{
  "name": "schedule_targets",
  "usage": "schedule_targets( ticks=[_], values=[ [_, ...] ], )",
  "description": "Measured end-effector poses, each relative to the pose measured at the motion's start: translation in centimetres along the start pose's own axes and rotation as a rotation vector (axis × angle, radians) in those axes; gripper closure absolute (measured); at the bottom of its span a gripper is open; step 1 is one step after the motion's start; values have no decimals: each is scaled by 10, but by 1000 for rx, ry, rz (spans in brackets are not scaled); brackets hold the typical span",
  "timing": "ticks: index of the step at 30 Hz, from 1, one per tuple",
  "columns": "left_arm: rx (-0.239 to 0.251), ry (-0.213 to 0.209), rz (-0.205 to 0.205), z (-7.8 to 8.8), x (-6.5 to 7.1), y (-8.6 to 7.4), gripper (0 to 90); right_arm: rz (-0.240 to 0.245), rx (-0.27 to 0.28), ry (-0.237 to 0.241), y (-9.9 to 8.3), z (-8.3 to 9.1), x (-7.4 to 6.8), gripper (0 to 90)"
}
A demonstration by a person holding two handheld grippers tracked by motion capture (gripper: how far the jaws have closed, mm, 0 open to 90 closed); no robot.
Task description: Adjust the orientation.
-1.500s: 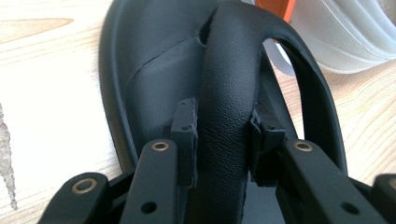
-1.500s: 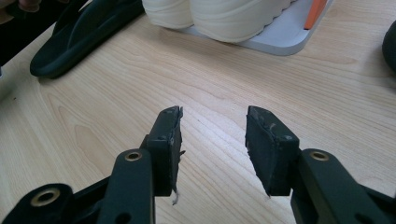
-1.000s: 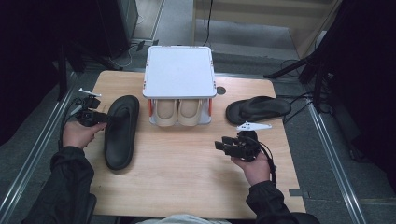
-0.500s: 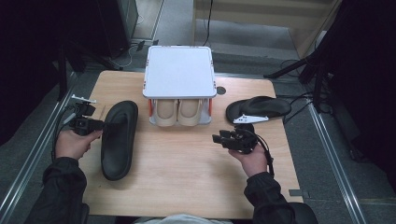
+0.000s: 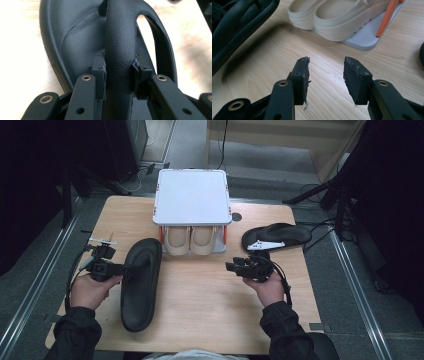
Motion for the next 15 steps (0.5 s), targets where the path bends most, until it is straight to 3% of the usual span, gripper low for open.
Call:
schedule_targets(
  ticks=[6,11,15],
  values=[
    [-25,-24,-50,-12,27,-13,689,-3,-1,-4,0,1,1,562],
    [-25,-40,-64,-19,40,-21,689,-6,1,-4,0,2,1,562],
    [-64,-58,-68,-33,51,-32,688,-4,-1,-5,0,1,1,562]
  ],
)
Point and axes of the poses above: each handheld gripper's, and its own axes: z roughly backward along the jaws, y roughly out of its top, x roughly to its right, the point moved 10 cm from there along -z, roughly forward along the jaws, and after that the axes turned 2 degrees about z, right-handed, at the moved point
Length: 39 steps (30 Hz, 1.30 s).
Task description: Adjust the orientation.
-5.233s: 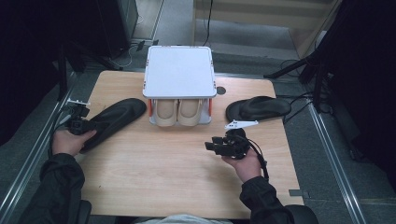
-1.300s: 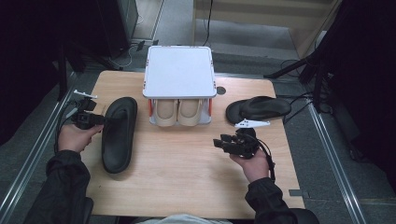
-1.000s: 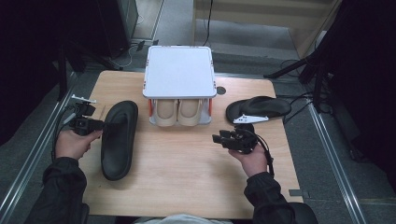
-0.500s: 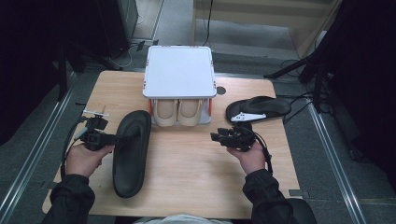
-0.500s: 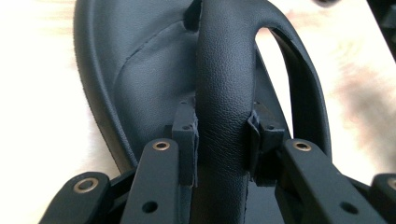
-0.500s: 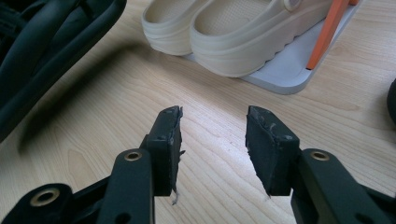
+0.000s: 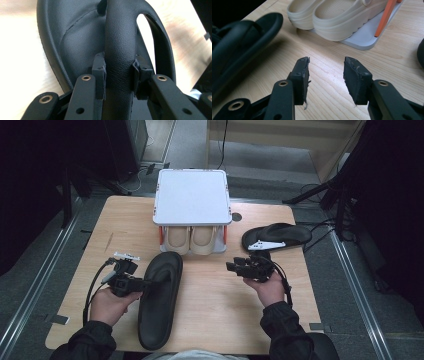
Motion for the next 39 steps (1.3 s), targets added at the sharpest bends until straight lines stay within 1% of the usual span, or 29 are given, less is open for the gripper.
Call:
schedule_targets(
  ticks=[2,4,5,8,9,11,12,13,14,15,18,20,21,23,24,25,26,27,28,29,31,32,33,34,37,38,39],
  values=[
    [-13,-11,14,-5,2,-2,688,-1,1,1,0,0,0,562],
    [-23,-11,15,-11,3,-4,687,-1,0,1,0,0,0,562],
    [-36,-17,18,-14,3,-5,687,-2,0,1,0,0,0,562],
    [-51,-10,28,-24,1,-4,687,-2,0,0,0,0,0,562],
    [-50,-4,31,-28,0,-4,686,-3,-1,1,0,0,0,562],
    [-64,0,38,-36,-2,-4,686,1,-2,0,-1,-1,0,562],
    [-76,-9,38,-40,-1,-5,686,1,-3,0,-1,-1,0,562],
    [-65,-14,49,-43,0,-3,685,1,-3,1,-1,-1,0,562],
    [-48,-11,49,-45,0,-1,684,1,-3,1,-1,-1,1,562],
    [-48,-14,49,-46,1,0,684,1,-3,0,-1,-1,1,562],
    [-31,-8,56,-49,1,3,682,0,-3,1,-1,-1,1,562],
    [-18,-11,68,-49,0,5,678,0,-4,0,-1,-1,1,562],
    [-9,-12,66,-49,0,7,674,2,-4,-1,-1,-1,1,562],
    [-1,-37,75,-49,0,9,658,2,-5,-1,-1,-1,1,562],
    [6,-52,81,-49,0,10,632,-1,-3,-2,-1,-1,1,562],
    [20,-51,75,-47,0,12,596,-3,-2,-2,0,-1,2,562],
    [20,-51,75,-47,0,12,571,-3,-2,-2,0,-1,2,562],
    [33,-57,70,-43,1,14,543,-2,2,-2,0,0,2,562],
    [33,-57,70,-43,1,14,530,-2,2,-2,0,0,2,562],
    [38,-52,57,-39,1,16,512,-4,2,-2,0,1,2,564],
    [37,-47,51,-36,1,16,503,-4,2,-1,0,2,2,564],
    [32,-42,39,-33,0,16,480,-3,4,-4,1,3,4,564],
    [41,-36,28,-28,0,17,479,-5,3,-5,1,3,4,564],
    [41,-44,21,-26,1,17,468,-6,6,-7,1,4,5,564],
    [36,-34,-21,-19,0,16,446,-7,14,-17,3,8,9,565],
    [45,-31,-21,-17,-1,17,444,-2,18,-23,4,10,11,566],
    [47,-36,-16,-15,-2,17,439,-10,16,-25,4,11,13,568]
  ],
)
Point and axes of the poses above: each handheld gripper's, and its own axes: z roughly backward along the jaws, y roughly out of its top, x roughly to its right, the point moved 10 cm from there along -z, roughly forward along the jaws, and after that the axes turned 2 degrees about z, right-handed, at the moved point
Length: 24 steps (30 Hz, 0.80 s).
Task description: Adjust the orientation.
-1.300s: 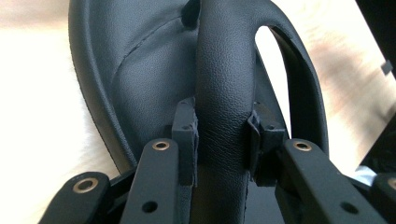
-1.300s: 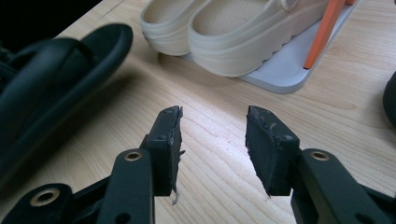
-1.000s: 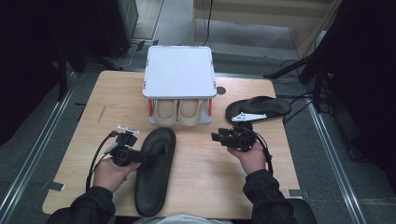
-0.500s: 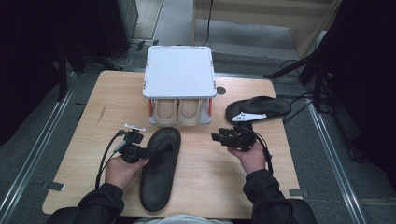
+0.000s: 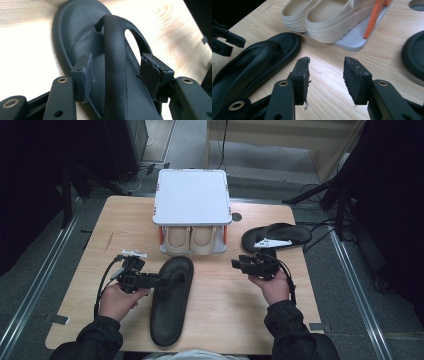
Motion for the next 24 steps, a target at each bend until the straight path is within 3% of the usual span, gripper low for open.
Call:
schedule_targets(
  ticks=[14,21,24],
  values=[
    [9,27,5,15,-19,5,393,-25,16,-44,4,16,24,599],
    [27,33,-1,19,-25,8,390,-37,19,-79,4,22,41,702],
    [26,35,0,19,-26,8,389,-39,11,-92,6,25,49,796]
  ],
)
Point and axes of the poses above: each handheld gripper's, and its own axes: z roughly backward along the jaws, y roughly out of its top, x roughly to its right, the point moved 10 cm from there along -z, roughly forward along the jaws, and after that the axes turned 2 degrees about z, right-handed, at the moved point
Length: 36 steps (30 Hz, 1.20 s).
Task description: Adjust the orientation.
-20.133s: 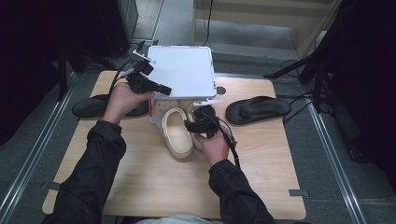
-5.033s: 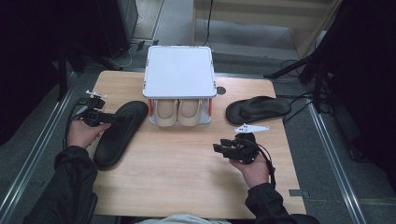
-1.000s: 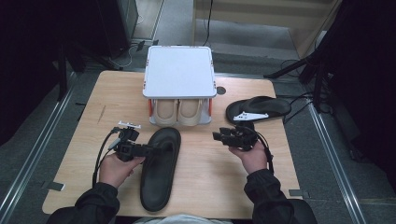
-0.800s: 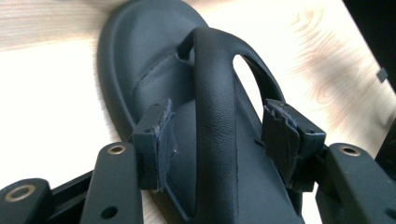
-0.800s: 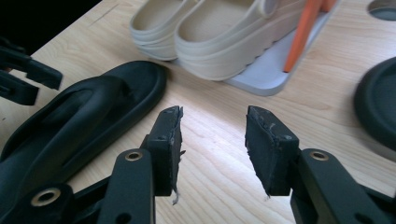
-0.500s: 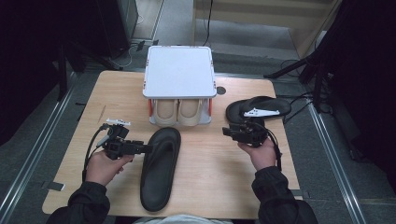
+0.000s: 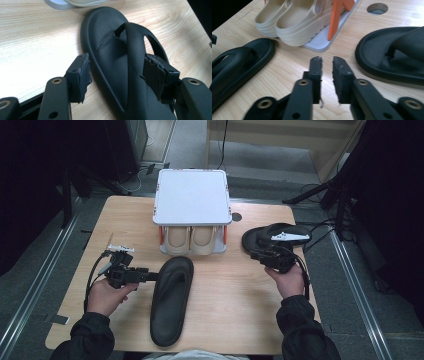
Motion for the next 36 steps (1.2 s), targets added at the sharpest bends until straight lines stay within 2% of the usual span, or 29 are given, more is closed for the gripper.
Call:
schedule_targets(
  ticks=[2,3,5,7,8,9,11,12,14,15,16,17,19,20,22,26,27,28,30,31,33,35,36],
  values=[
    [-5,3,-1,0,-2,0,389,0,3,-4,1,0,3,814],
    [-7,4,2,-1,-3,0,389,-9,1,-21,2,1,10,865],
    [-9,5,6,-1,-4,-1,389,-11,4,-40,2,1,17,900],
    [-11,5,7,0,-5,-1,389,-23,6,-46,2,1,22,900],
    [-12,4,5,0,-5,-1,390,-45,12,-44,2,1,27,900],
    [-11,6,4,0,-5,-1,390,-59,11,-62,2,2,37,900],
    [-11,4,5,0,-7,-1,390,-65,3,-68,1,2,40,900],
    [-12,4,5,-1,-7,0,391,-69,3,-95,3,4,53,900],
    [-13,3,7,-1,-7,0,392,-79,5,-96,3,5,59,900],
    [-11,3,9,-1,-7,0,392,-98,1,-112,4,8,72,900],
    [-11,3,9,-1,-7,0,392,-98,1,-112,4,8,72,900],
    [-16,5,6,-2,-8,0,392,-114,1,-120,4,9,83,900],
    [-16,5,4,-2,-8,0,392,-120,0,-126,5,9,88,900],
    [-19,1,7,-3,-8,0,392,-135,0,-135,7,10,98,900],
    [-19,3,6,-3,-8,0,391,-138,1,-141,8,9,103,900],
    [-24,4,-5,-4,-8,-1,392,-154,1,-160,13,8,124,900],
    [-24,3,-6,-4,-8,-1,392,-166,7,-169,16,8,134,900],
    [-25,1,-5,-4,-7,-1,392,-166,7,-169,16,8,134,900],
    [-25,6,-8,-5,-7,-1,392,-182,5,-169,18,7,144,900],
    [-24,4,-14,-4,-7,-1,392,-184,-8,-184,19,5,152,900],
    [-11,5,-22,-3,-6,0,392,-182,-7,-191,19,4,156,900],
    [-5,5,-24,-2,-6,0,392,-180,-19,-223,21,2,169,900],
    [-5,8,-26,-2,-6,0,392,-180,-19,-223,21,2,169,900]
  ],
)
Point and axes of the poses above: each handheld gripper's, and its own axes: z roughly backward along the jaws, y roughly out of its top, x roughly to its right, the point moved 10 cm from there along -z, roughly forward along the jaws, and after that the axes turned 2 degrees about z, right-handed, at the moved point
